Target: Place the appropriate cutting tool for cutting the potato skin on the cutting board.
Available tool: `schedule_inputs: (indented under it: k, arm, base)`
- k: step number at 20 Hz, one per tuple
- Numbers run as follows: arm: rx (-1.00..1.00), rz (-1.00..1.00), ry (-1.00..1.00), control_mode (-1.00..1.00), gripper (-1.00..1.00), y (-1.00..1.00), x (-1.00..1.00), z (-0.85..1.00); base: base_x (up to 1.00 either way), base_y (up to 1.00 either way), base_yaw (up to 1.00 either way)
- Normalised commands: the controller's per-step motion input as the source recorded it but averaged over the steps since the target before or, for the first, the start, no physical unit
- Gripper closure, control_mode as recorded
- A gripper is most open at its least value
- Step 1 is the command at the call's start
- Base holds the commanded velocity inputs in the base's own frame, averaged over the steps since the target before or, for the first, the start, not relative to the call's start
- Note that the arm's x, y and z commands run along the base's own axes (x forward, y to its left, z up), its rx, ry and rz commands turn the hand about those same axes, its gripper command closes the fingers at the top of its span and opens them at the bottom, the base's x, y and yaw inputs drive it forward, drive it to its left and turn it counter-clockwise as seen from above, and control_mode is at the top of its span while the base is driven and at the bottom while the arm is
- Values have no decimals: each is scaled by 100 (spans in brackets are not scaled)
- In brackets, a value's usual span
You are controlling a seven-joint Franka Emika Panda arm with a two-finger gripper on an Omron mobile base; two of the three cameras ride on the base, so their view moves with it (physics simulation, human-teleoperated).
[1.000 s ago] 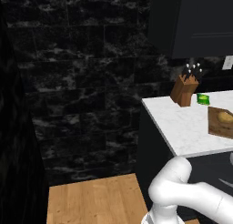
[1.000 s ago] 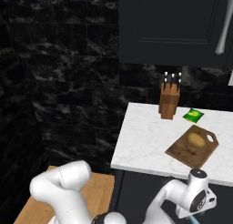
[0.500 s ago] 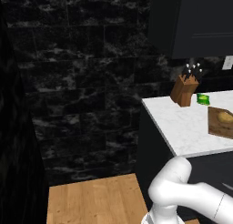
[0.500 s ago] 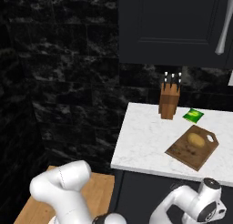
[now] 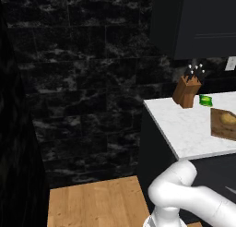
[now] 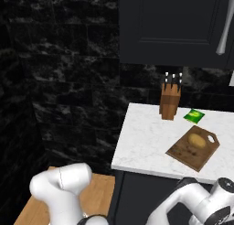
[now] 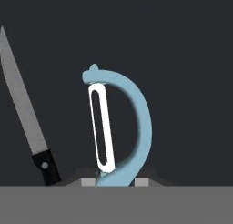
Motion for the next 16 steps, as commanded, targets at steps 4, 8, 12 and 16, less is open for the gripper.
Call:
schedule_inputs:
  k: [4, 8, 12, 16]
  arm:
    - [-1, 0, 0, -100, 100, 83, 6, 92]
    - [-1, 0, -5, -100, 100, 65, 16, 92]
    - [0, 0, -5, -100, 100, 47, 30, 73]
    - [0, 0, -10, -100, 100, 34, 45, 57]
  base:
    - [0, 0, 0]
    - [0, 0, 0]
    - [0, 0, 0]
    - [0, 0, 0]
